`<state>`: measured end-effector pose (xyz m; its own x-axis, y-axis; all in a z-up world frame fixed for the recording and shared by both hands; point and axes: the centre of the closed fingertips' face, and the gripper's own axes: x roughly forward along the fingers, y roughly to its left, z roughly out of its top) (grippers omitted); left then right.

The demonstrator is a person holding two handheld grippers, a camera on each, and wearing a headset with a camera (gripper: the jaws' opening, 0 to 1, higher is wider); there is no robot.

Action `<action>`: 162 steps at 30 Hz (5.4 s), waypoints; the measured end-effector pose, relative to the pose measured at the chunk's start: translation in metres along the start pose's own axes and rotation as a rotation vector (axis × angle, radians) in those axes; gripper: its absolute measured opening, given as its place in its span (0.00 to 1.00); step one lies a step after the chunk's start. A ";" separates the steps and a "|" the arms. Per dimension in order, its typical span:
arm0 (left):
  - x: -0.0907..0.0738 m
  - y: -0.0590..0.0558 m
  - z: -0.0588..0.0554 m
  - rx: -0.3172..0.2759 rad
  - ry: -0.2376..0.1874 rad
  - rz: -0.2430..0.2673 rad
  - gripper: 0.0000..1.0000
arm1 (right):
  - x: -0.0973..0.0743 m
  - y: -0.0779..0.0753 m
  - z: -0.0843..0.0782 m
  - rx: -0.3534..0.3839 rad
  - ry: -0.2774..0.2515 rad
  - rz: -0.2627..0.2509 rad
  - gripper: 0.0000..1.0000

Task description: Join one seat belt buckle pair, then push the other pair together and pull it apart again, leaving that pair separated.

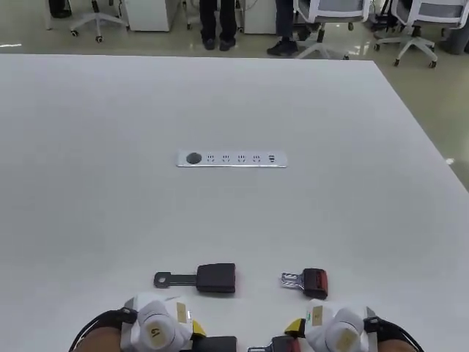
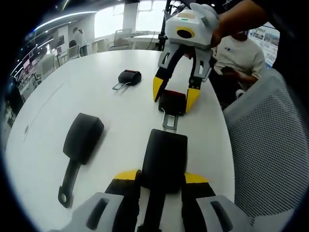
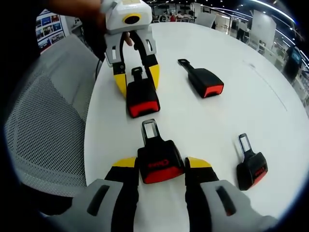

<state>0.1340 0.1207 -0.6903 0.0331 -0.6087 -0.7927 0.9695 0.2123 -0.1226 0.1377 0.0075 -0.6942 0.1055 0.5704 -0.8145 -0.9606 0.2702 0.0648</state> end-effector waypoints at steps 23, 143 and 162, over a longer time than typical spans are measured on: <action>-0.001 -0.001 0.000 -0.001 0.002 0.002 0.33 | 0.020 0.014 0.028 -0.027 -0.035 0.013 0.35; 0.003 -0.002 -0.001 0.131 -0.003 -0.065 0.33 | 0.022 0.017 0.045 -0.054 -0.188 -0.001 0.35; 0.005 -0.003 -0.002 0.149 0.040 -0.030 0.34 | 0.027 0.017 0.039 -0.152 -0.115 -0.029 0.36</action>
<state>0.1308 0.1188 -0.6948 -0.0036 -0.5816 -0.8135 0.9953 0.0765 -0.0591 0.1344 0.0577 -0.6926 0.1540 0.6517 -0.7427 -0.9836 0.1724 -0.0527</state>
